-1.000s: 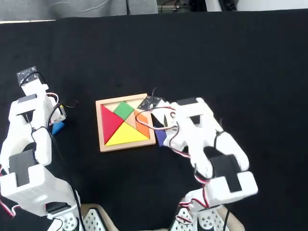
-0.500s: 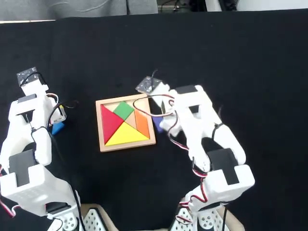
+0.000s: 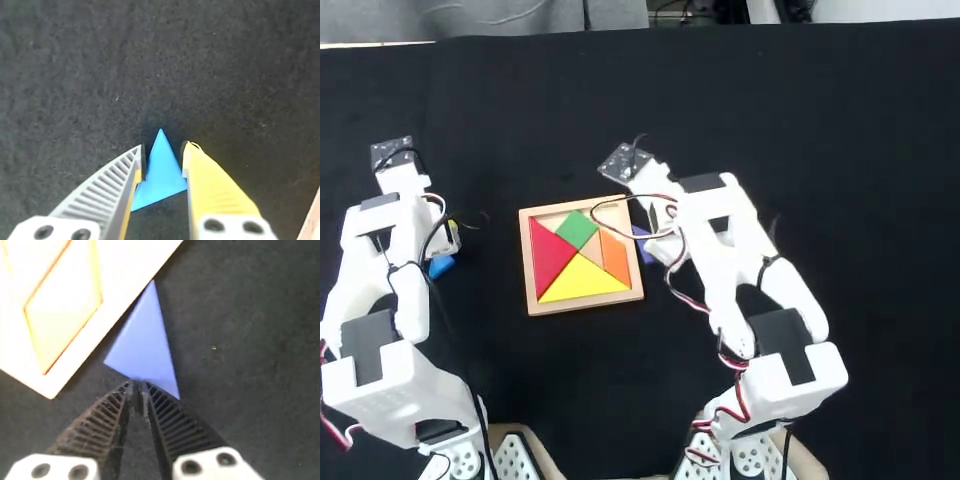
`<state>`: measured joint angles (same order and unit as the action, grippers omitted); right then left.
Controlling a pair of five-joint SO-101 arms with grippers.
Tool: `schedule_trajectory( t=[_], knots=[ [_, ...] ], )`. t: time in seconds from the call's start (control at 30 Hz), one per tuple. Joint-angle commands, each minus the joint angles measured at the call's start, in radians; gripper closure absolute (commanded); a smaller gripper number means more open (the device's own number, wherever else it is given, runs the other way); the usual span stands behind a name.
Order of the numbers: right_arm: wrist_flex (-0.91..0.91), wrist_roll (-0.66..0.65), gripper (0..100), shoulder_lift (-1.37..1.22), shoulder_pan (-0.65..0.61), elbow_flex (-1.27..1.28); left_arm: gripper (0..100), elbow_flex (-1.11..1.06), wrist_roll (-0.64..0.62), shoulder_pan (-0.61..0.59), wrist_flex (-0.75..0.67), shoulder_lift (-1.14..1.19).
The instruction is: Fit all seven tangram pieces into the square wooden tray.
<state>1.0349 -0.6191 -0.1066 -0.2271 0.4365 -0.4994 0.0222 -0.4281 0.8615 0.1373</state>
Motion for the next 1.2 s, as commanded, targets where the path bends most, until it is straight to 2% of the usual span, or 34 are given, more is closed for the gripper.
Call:
schedule_trajectory(
  t=[0.0,0.1,0.23,0.37,0.7,0.9,1.17],
  knots=[
    [-0.006,0.021,98.8,0.099,-0.011,0.002,84,0.127,0.091,0.002,0.132,-0.008],
    [-0.041,0.018,98.8,0.130,-0.025,0.077,76,0.182,0.135,-0.013,0.201,0.003],
    [-0.078,0.017,98.8,0.151,-0.031,0.148,67,0.183,0.183,-0.022,0.210,0.003],
    [-0.071,0.017,98.8,0.148,-0.032,0.156,69,0.153,0.284,-0.022,0.206,0.005],
    [-0.072,0.020,98.8,0.143,-0.032,0.156,73,0.018,0.290,-0.022,0.028,0.005],
    [-0.077,0.018,98.8,0.140,0.000,0.156,80,0.024,0.288,-0.024,0.028,0.005],
    [-0.081,0.023,98.8,-0.048,0.040,0.050,83,0.016,0.295,-0.039,0.029,0.005]
  ],
)
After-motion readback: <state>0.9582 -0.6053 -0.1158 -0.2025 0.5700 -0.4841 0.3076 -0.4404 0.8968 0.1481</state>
